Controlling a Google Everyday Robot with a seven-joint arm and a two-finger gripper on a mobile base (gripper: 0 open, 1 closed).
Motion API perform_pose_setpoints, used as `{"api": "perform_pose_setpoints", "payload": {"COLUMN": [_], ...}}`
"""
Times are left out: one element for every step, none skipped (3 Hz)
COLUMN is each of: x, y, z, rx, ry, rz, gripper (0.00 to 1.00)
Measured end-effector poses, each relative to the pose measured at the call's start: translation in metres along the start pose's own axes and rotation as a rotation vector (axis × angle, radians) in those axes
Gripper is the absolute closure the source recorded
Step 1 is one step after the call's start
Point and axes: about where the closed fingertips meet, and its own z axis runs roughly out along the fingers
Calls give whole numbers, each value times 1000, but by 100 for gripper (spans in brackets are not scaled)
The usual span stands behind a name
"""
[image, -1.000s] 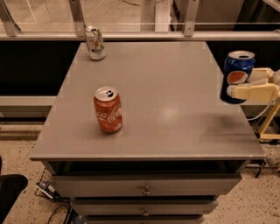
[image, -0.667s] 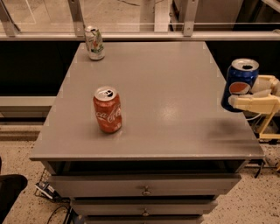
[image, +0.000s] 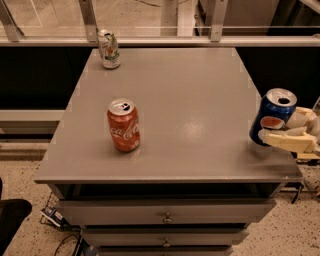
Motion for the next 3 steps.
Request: {"api": "perform_pose_setpoints", "payload": {"x": [12, 21, 28], "y": [5, 8, 11], "z": [4, 8, 12], "rx": [-4, -14, -28], "ry": [-3, 0, 2], "rz": [0, 2, 6], "gripper": [100, 100, 100]}}
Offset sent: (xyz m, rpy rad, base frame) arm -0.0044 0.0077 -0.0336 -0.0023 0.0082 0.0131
